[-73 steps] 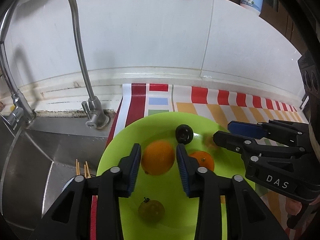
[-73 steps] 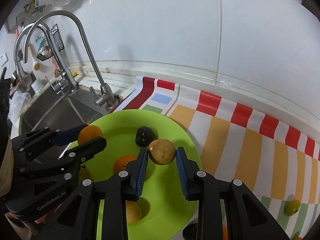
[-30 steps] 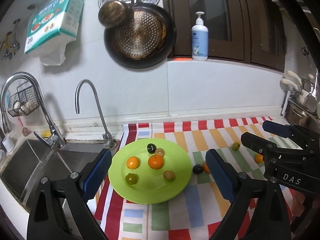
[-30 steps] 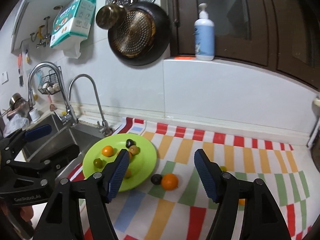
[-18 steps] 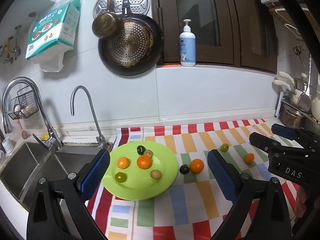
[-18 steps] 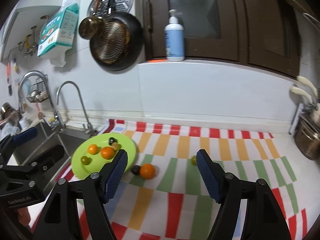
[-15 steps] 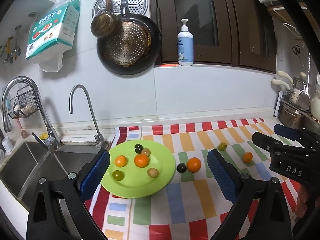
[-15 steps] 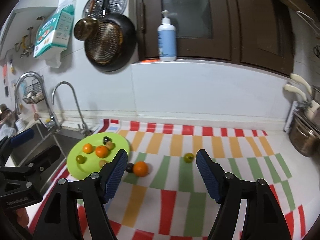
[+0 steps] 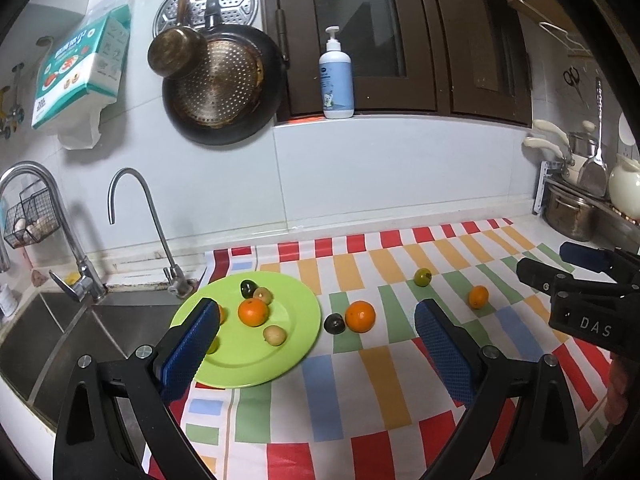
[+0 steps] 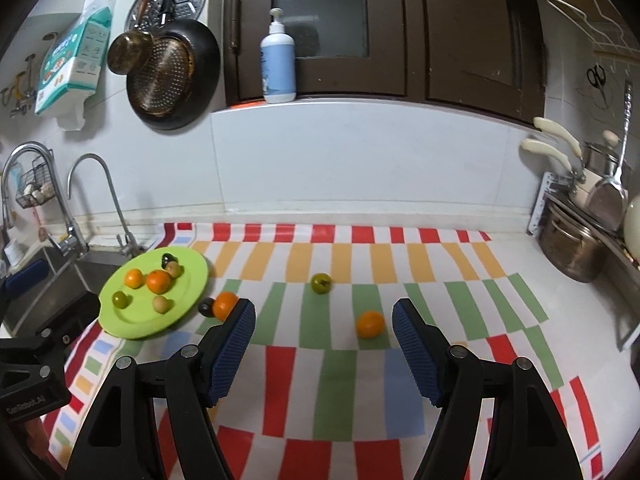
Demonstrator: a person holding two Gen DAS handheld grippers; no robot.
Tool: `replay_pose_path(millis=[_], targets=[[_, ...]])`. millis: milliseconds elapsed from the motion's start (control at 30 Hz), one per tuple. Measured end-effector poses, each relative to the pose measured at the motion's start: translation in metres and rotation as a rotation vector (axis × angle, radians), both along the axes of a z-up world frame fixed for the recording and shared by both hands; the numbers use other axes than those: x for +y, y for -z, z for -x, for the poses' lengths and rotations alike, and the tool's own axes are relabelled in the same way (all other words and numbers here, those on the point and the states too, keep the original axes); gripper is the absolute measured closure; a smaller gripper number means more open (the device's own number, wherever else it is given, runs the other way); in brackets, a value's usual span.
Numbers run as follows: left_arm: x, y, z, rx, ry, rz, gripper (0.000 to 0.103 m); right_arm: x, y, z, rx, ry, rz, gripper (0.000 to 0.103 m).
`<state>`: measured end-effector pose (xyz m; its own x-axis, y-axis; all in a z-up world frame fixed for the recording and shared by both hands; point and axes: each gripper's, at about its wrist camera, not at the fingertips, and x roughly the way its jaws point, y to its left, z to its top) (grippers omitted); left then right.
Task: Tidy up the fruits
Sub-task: 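Lift both open grippers off the plate toward the remaining fruits, then grasp the large orange with the left gripper while the right gripper grasps the small orange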
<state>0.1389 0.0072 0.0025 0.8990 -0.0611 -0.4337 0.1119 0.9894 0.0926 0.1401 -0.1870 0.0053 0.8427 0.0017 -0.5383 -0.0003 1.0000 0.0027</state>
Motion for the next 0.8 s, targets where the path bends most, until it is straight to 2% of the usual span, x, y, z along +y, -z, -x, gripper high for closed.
replay_pose_path(millis=[267, 800], targets=[[-0.011, 0.012, -0.010, 0.005, 0.041, -0.019, 0.004, -0.013, 0.011, -0.005, 0.028, 0.045, -0.011, 0.031], [-0.024, 0.044, -0.059, 0.105, 0.085, -0.039, 0.006, -0.025, 0.043, -0.046, 0.115, 0.066, -0.018, 0.031]])
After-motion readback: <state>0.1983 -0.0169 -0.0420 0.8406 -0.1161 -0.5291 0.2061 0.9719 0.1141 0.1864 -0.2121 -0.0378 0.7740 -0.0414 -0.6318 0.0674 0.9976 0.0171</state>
